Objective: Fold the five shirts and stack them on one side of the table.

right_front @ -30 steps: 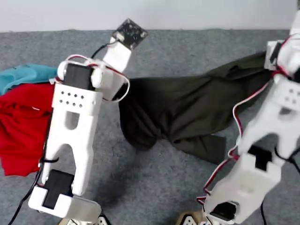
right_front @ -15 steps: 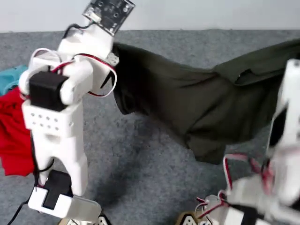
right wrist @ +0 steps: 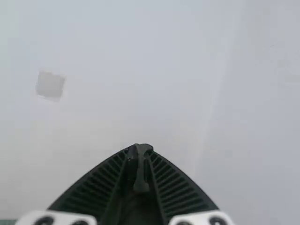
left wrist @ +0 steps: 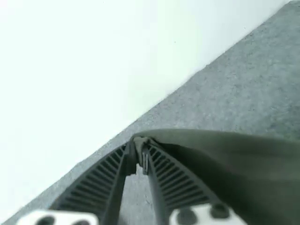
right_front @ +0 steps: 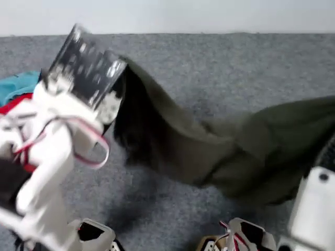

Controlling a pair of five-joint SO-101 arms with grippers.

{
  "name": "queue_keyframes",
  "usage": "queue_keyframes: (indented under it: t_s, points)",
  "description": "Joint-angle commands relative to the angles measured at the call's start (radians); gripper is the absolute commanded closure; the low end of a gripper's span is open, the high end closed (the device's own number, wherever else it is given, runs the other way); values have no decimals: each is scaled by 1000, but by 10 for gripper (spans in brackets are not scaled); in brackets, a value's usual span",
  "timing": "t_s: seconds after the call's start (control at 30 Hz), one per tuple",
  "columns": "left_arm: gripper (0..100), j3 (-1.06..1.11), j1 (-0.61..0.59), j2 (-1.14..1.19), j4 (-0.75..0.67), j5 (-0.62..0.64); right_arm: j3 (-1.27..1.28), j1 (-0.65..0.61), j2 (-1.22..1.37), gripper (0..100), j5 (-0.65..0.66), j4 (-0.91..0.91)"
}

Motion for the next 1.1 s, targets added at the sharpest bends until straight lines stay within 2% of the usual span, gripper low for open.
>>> queue_keyframes:
  t_s: [0.0, 0.27, 0.5, 0.73, 0.87, 1.07]
  points:
    - [986, 76, 8, -138, 17, 0, -5, 4, -33, 990, -11, -21]
    - [986, 122, 0, -285, 17, 0, -5, 5, -91, 990, -11, -42]
    - [986, 128, -5, -233, 17, -6, 86, 5, -19, 990, -11, -47]
    - [986, 130, -147, -114, 12, -6, 347, -2, 128, 990, -12, -102]
    - [986, 160, -163, -20, -54, -6, 442, -18, 219, 990, -12, -213]
    - [986, 343, -173, 121, -278, -8, 542, -120, 378, 990, -11, -363]
